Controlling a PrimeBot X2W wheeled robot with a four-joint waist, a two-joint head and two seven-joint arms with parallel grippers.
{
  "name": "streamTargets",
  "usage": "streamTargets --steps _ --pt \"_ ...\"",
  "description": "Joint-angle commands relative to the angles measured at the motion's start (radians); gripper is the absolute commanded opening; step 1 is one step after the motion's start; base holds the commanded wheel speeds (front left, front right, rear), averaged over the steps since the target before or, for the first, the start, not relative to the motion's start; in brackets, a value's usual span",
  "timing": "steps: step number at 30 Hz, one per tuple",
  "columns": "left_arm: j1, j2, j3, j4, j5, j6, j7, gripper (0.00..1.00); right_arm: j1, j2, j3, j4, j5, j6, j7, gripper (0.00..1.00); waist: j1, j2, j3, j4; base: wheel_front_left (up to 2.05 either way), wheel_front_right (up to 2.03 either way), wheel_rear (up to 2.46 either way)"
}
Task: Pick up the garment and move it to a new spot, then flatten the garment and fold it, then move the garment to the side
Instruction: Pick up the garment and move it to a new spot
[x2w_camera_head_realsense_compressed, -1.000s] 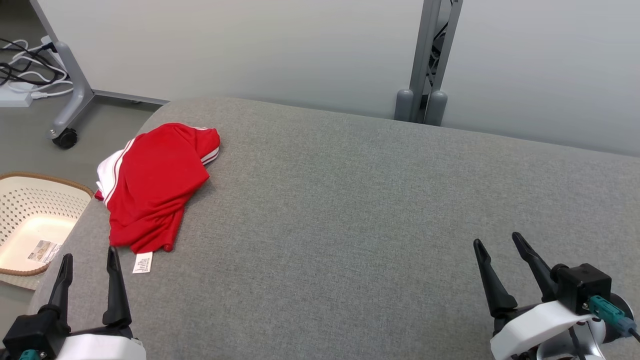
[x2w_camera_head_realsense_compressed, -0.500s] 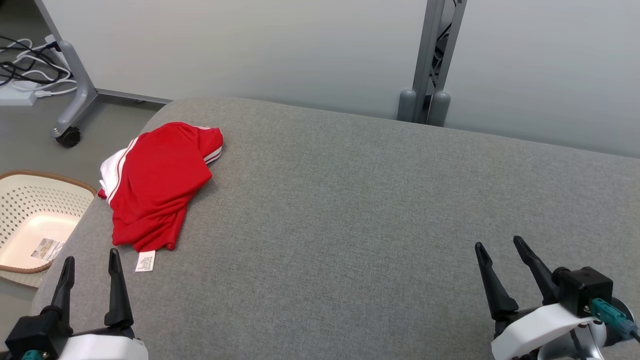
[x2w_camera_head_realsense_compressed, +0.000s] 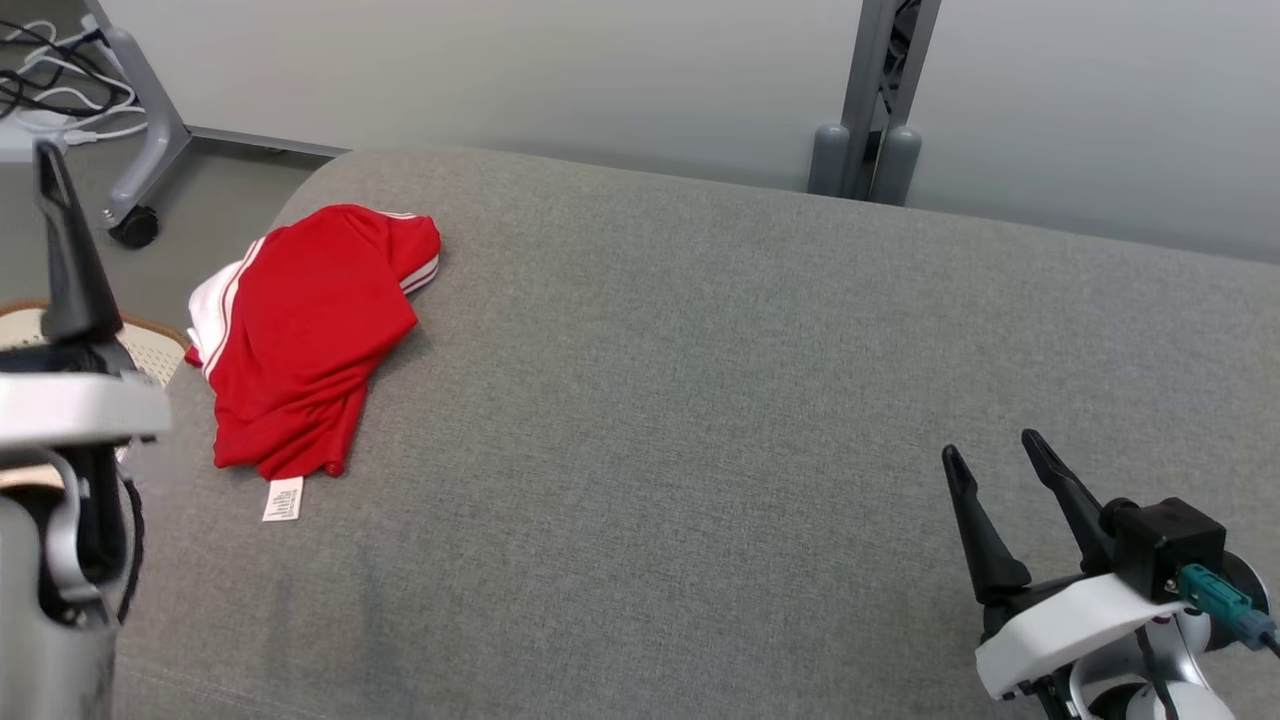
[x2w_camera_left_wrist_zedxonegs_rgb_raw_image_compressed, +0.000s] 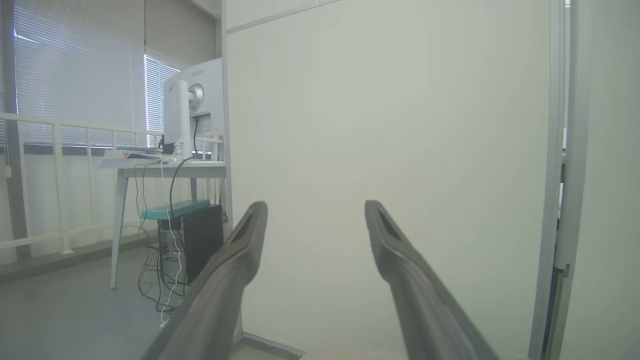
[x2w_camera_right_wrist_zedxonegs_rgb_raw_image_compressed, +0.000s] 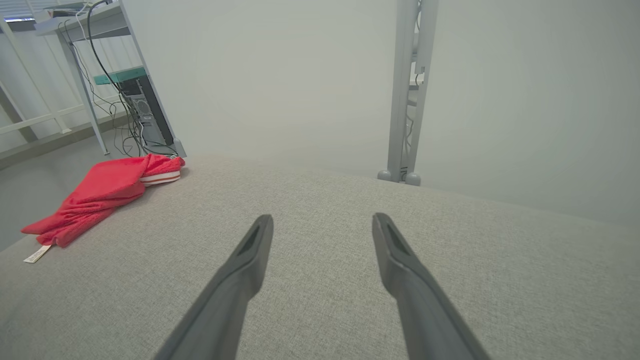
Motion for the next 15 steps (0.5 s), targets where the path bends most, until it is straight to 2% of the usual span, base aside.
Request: streamTargets --steps 1,5,8,9,10,15 --pt "-0.058 0.014 0.004 0.022 -0.013 -0.011 0.018 1.00 -0.016 -0.006 0.004 -0.007 -0.009 0.000 0.004 1.00 0.0000 0.0000 0.031 -0.013 0.00 0.00 0.00" --pt "-0.215 0.049 0.006 0.136 -0.060 -0.052 0.081 1.00 -0.043 -0.006 0.016 -0.020 -0.011 0.000 0.010 1.00 0.0000 0.0000 0.084 -0.037 0.00 0.00 0.00" --pt "-0.316 0.071 -0.002 0.274 -0.085 -0.081 0.129 1.00 -0.064 -0.005 0.021 -0.026 -0.023 0.000 0.015 1.00 0.0000 0.0000 0.125 -0.059 0.00 0.00 0.00" --pt "-0.316 0.071 -0.002 0.274 -0.085 -0.081 0.129 1.00 -0.064 -0.005 0.021 -0.026 -0.023 0.000 0.015 1.00 0.0000 0.0000 0.125 -0.059 0.00 0.00 0.00" --pt "-0.368 0.082 -0.007 0.375 -0.099 -0.100 0.157 1.00 -0.078 -0.006 0.021 -0.032 -0.031 0.000 0.017 1.00 0.0000 0.0000 0.153 -0.072 0.00 0.00 0.00" --pt "-0.473 0.094 -0.030 0.641 -0.131 -0.160 0.219 1.00 -0.114 -0.006 0.030 -0.043 -0.048 0.000 0.024 1.00 0.0000 0.0000 0.222 -0.104 0.00 0.00 0.00"
